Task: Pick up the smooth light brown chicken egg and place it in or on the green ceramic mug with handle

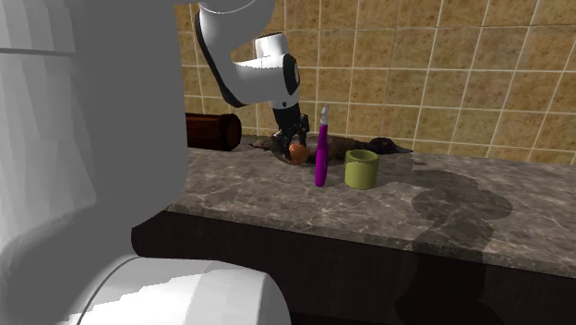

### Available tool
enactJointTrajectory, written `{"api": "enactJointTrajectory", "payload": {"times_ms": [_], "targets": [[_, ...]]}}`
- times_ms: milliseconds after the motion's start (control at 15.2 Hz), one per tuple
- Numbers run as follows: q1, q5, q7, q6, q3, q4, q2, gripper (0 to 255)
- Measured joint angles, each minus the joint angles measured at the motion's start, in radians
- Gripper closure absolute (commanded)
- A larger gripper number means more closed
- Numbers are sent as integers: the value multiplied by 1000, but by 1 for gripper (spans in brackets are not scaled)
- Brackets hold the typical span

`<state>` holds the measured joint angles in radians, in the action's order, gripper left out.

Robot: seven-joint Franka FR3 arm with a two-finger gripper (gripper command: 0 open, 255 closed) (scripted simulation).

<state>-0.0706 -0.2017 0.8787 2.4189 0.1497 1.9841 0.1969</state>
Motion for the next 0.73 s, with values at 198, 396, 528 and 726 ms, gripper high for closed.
{"api": "enactJointTrajectory", "payload": {"times_ms": [198,396,528,726], "targets": [[-2,3,5,-36,-2,-20,-16,255],[-2,7,13,-72,-2,-40,-32,255],[-2,9,17,-99,-3,-54,-46,255],[-2,14,27,-136,-3,-85,-53,255]]}}
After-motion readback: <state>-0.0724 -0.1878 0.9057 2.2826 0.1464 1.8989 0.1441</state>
